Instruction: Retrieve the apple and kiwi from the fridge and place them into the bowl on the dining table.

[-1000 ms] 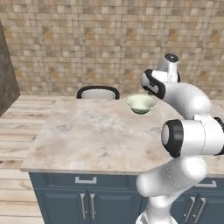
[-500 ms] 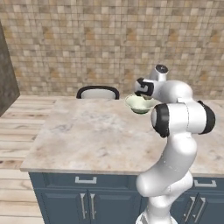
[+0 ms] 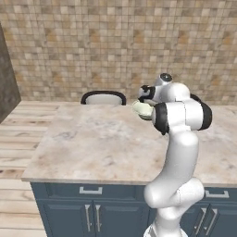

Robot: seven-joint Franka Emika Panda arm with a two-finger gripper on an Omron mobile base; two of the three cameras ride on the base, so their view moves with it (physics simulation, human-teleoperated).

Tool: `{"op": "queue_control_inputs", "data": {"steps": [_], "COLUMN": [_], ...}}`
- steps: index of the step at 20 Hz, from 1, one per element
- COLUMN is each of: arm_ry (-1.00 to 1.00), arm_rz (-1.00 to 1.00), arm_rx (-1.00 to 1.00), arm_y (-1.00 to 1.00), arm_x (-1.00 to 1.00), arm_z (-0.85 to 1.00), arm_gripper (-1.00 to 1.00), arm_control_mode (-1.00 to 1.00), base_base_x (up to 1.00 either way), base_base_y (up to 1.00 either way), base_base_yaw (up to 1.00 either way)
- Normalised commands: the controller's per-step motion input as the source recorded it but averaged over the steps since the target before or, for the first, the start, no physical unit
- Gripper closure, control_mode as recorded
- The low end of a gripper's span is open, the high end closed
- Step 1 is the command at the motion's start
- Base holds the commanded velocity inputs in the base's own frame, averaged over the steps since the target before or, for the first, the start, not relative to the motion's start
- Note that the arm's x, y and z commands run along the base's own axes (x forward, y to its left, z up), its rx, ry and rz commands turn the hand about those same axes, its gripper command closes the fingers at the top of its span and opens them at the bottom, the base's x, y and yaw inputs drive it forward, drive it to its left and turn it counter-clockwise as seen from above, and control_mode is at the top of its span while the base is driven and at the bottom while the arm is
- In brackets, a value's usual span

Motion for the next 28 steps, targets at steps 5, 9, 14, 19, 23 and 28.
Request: {"op": "queue_control_inputs", "data": {"steps": [5, 9, 14, 19, 23, 28], "arm_ry": [0.00, 0.00, 0.00, -0.01, -0.14, -0.24], "arm_rz": [0.00, 0.00, -0.01, -0.03, -0.02, 0.00], "arm_rx": [0.00, 0.00, 0.00, 0.00, 0.00, -0.02], "arm_y": [-0.01, -0.01, -0.13, -0.11, -0.01, 0.00], "arm_x": [0.51, 0.51, 0.30, 0.07, -0.18, -0.41], "arm_z": [-0.24, -0.31, -0.25, -0.03, 0.36, 0.73], "arm_gripper": [1.00, -1.00, -1.00, -1.00, -1.00, -1.00], "arm_control_mode": [-1.00, -1.00, -1.00, -1.00, -1.00, -1.00], "base_base_x": [0.00, 0.00, 0.00, 0.00, 0.00, 0.00], "base_base_y": [0.00, 0.00, 0.00, 0.00, 0.00, 0.00], "base_base_yaw": [0.00, 0.00, 0.00, 0.00, 0.00, 0.00]}}
